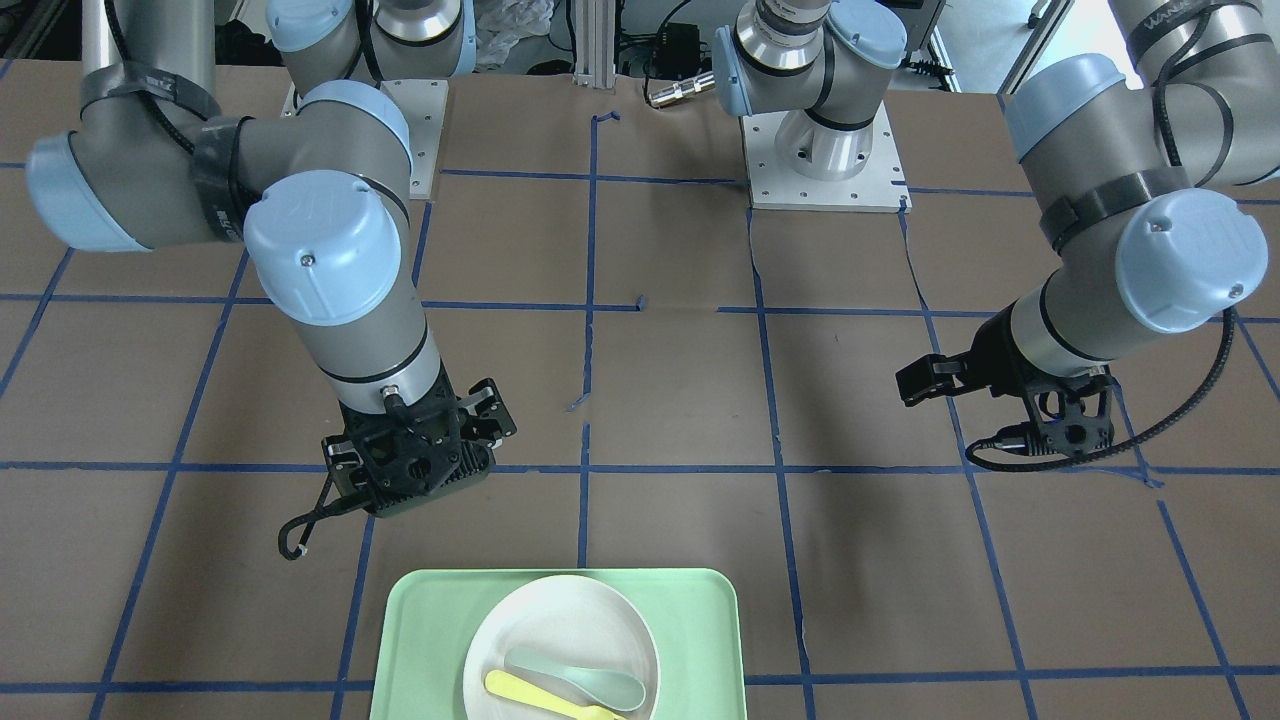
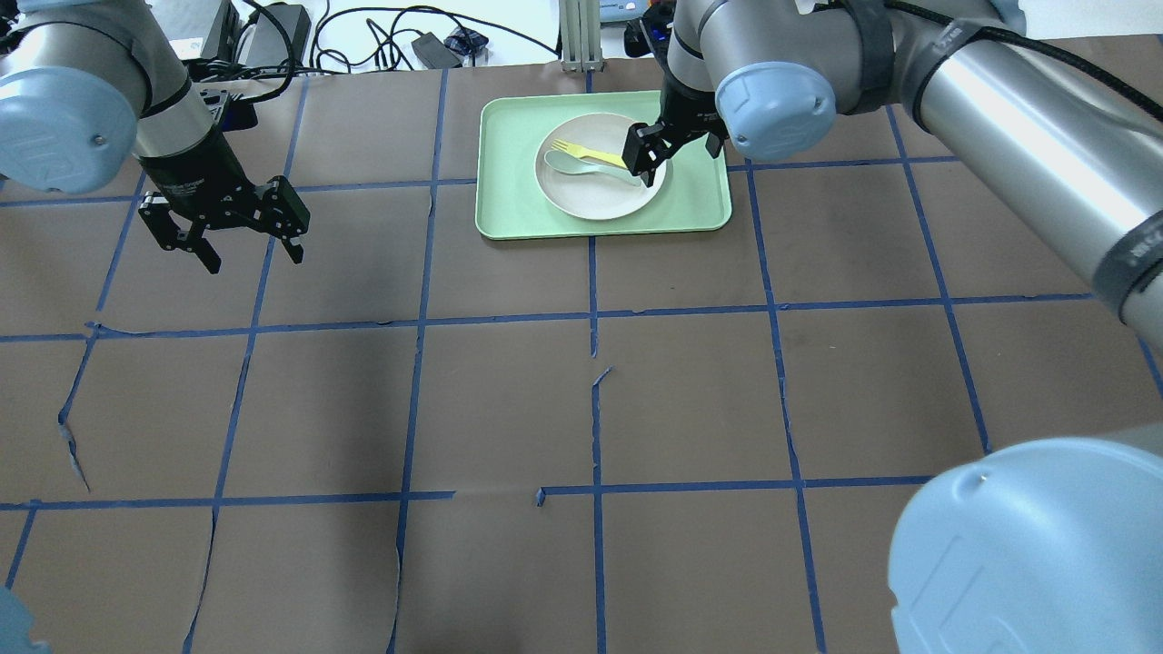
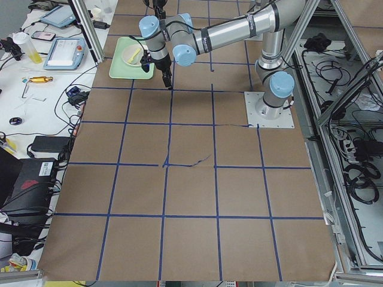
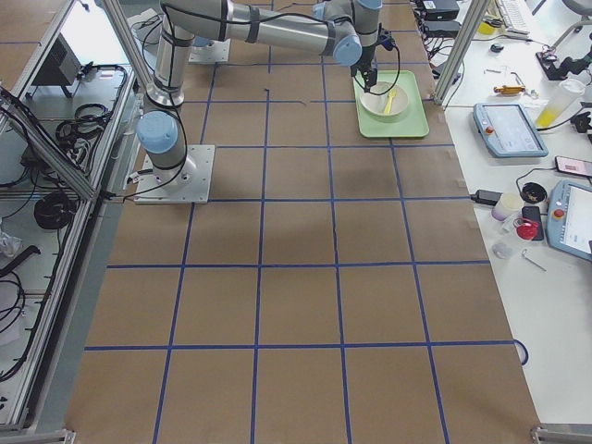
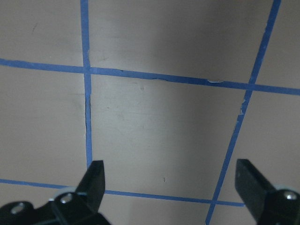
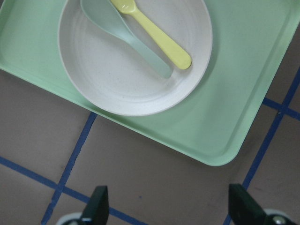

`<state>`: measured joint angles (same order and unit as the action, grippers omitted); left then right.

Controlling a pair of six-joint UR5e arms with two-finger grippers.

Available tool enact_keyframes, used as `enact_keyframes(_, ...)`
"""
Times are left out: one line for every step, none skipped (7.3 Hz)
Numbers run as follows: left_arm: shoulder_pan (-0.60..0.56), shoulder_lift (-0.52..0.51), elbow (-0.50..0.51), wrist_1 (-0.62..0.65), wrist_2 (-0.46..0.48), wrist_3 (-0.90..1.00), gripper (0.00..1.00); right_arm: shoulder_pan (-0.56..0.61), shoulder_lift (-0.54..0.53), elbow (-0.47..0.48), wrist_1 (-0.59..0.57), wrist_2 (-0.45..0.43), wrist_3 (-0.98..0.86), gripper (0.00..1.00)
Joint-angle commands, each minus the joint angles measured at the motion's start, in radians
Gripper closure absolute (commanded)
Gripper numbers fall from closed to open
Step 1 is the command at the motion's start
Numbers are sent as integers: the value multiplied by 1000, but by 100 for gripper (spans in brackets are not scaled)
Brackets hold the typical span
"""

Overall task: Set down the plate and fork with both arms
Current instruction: 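Lower the right gripper toward the yellow fork on the plate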

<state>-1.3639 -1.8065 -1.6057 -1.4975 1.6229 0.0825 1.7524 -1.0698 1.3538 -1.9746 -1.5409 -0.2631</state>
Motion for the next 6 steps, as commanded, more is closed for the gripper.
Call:
enact_keyframes(0, 13, -37, 3, -1, -3, 0, 15, 106, -106, -3, -10, -21, 40)
enact_keyframes(0, 15, -49, 16, -1, -1, 0, 16, 137, -134, -4, -10, -77, 35)
enact_keyframes(0, 16, -54, 23, 0, -1, 0, 18, 183, -172, -73, 5, -80, 35)
enact_keyframes(0, 18, -56, 23, -1, -3, 0, 18, 232, -220, -98, 7, -97, 35)
enact_keyframes(0, 22, -60, 23, 0, -3, 0, 18, 276, -287, -108, 7, -125, 35)
enact_keyframes(0, 24, -60, 23, -1, -3, 0, 18, 330, -339, -112, 8, -123, 32)
